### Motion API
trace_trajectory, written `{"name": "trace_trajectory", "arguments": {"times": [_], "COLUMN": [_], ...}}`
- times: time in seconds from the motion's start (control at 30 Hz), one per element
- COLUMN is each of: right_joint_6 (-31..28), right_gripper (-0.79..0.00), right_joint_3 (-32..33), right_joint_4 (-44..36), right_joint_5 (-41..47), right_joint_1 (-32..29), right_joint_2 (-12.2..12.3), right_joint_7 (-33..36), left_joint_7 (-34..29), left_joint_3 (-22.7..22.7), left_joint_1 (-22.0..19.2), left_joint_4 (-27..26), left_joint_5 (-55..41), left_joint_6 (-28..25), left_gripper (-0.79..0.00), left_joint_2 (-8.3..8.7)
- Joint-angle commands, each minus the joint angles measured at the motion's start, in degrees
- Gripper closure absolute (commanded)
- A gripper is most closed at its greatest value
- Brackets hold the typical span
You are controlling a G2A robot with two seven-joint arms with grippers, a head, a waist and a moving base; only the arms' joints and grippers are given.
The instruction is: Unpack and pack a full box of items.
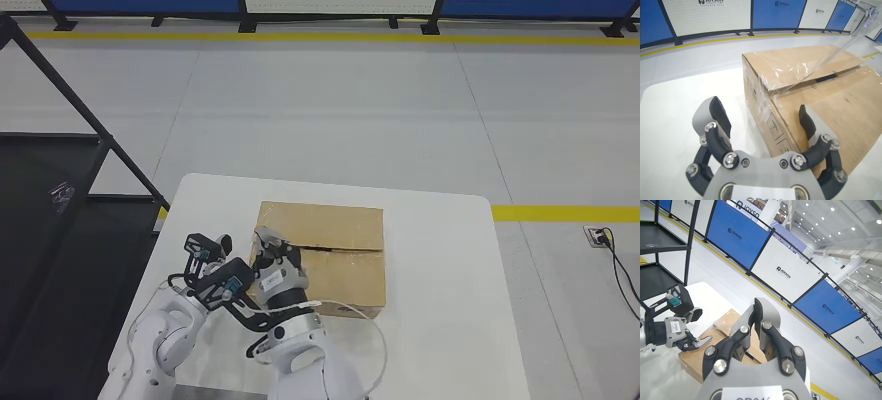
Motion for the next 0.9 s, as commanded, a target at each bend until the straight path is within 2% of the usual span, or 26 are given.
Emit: {"name": "trace_trajectory", "arguments": {"times": [0.0,0.87], "right_joint_6": [-0.03,4.73], "right_gripper": [0.000,0.000], "right_joint_3": [0.03,1.54], "right_joint_4": [-0.27,-1.75], "right_joint_5": [-0.16,0.38], "right_joint_1": [-0.16,-2.59], "right_joint_2": [0.11,1.28], "right_joint_7": [-0.06,-1.61], "left_joint_7": [-0.06,-1.12], "left_joint_3": [0.10,0.33], "left_joint_1": [-0.08,-0.86], "left_joint_4": [0.10,0.83], "left_joint_5": [-0.23,-1.84], "left_joint_6": [0.00,-0.61], "left_gripper": [-0.785,-0.785], "left_joint_2": [0.02,0.56]}}
